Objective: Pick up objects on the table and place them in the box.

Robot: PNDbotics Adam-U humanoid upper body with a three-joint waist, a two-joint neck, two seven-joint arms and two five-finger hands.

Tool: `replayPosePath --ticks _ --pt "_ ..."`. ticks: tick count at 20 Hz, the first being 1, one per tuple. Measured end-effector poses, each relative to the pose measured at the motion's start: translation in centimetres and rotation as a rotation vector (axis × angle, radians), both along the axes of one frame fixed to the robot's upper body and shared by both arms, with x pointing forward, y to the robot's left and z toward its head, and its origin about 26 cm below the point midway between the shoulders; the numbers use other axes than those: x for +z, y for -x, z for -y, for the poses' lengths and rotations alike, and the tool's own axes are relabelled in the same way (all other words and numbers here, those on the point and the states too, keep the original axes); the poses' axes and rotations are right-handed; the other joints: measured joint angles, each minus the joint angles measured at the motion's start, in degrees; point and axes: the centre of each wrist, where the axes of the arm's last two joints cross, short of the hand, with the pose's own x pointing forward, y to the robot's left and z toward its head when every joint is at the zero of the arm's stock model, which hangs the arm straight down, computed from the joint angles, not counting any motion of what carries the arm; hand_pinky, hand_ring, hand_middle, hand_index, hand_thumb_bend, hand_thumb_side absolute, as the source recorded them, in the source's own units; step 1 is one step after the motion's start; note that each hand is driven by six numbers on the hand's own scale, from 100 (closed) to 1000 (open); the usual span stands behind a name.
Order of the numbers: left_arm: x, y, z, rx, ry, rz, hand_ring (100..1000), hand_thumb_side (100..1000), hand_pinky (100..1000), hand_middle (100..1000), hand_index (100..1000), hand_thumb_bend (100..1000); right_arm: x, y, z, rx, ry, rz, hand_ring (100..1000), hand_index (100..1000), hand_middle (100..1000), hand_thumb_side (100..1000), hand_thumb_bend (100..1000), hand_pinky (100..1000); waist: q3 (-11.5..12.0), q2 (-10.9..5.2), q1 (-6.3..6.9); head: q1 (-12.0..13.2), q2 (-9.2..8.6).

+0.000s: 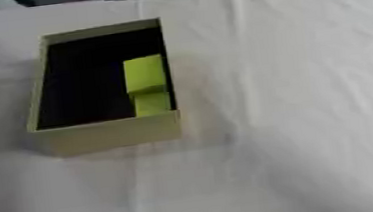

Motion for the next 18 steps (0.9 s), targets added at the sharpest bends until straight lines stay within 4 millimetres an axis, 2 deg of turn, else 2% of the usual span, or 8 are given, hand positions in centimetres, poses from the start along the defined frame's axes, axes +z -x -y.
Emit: replayPosePath --ticks 4,6,7,8,11,16,18 --pt "0.07 0.03 -0.02 -0.008 0.015 0.032 808 100 627 999 935 487 0.22 0.07 -0.09 0.004 0.000 0.007 751 881 438 933 100 814 -0.41 0.16 -0.17 0.01 -0.62" --pt "0.09 0.03 0.00 -0.034 0.020 0.055 779 100 614 924 929 468 0.23 0.07 -0.10 0.005 -0.001 0.006 750 881 436 938 100 813 -0.45 0.36 -0.22 0.01 -0.90" --pt "0.09 0.03 0.00 -0.049 0.021 0.068 756 100 598 826 888 443 0.23 0.07 -0.09 0.005 -0.001 0.006 750 881 435 938 100 813 -0.45 0.50 -0.22 0.01 -0.93" --pt "0.09 0.03 0.01 -0.060 0.020 0.081 747 100 588 798 863 433 0.23 0.07 -0.09 0.006 -0.001 0.005 750 881 434 938 100 813 -0.45 0.56 -0.23 0.00 -0.95" --pt "0.02 0.00 0.02 -0.081 0.018 0.123 612 100 417 640 723 369 0.20 0.07 -0.13 0.009 -0.001 0.003 751 881 432 940 100 813 -0.45 0.66 -0.47 -0.02 -0.97" --pt "-0.25 -0.06 -0.12 -0.084 0.028 0.171 591 100 392 635 713 356 0.17 0.06 -0.19 0.010 0.002 -0.001 751 881 432 940 100 814 -0.21 0.77 -0.67 -0.05 -0.97" --pt "-0.36 -0.10 -0.20 -0.083 0.032 0.179 575 100 351 620 701 350 0.17 0.06 -0.19 0.009 0.003 -0.002 751 881 432 940 100 814 -0.13 0.77 -0.88 -0.09 -0.97"
